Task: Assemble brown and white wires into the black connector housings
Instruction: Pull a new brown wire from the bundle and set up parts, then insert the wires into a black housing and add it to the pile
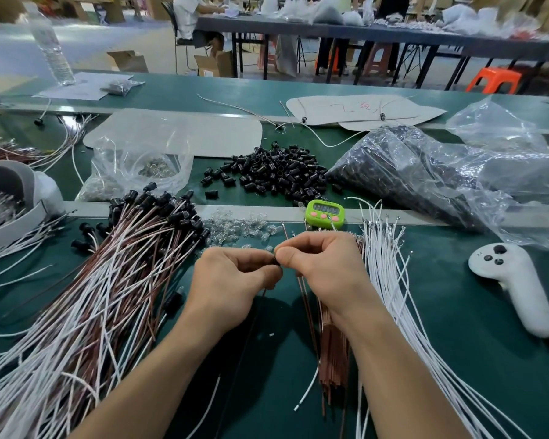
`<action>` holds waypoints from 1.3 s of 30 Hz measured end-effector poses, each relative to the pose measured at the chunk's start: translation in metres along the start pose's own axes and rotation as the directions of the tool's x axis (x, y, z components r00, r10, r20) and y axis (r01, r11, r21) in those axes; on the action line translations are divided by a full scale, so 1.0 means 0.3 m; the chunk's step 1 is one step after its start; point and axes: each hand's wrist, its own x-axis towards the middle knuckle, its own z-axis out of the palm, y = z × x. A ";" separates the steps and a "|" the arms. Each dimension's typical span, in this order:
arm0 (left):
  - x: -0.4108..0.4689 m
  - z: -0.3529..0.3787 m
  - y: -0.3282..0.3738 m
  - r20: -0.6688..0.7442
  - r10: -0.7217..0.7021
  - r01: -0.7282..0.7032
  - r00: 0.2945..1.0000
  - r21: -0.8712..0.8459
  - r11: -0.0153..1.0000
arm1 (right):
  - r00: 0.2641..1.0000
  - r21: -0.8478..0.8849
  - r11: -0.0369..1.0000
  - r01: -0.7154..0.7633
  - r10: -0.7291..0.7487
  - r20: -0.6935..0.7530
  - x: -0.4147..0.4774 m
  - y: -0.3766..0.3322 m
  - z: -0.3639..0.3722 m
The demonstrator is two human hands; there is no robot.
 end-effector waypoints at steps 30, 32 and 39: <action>-0.004 0.006 0.005 -0.024 -0.101 0.099 0.995 -0.047 0.994 | 0.981 -0.715 0.699 -0.006 -0.134 -0.138 0.064 -0.262 -0.288; -0.003 0.003 0.007 -0.016 -0.103 0.102 0.995 -0.060 0.993 | 0.980 -0.524 0.851 0.033 -0.131 -0.152 0.101 -0.273 -0.266; -0.005 0.001 0.021 0.052 -0.143 0.152 0.988 -0.298 0.942 | 0.987 0.233 0.969 -0.081 0.110 -0.115 0.197 -0.282 -0.149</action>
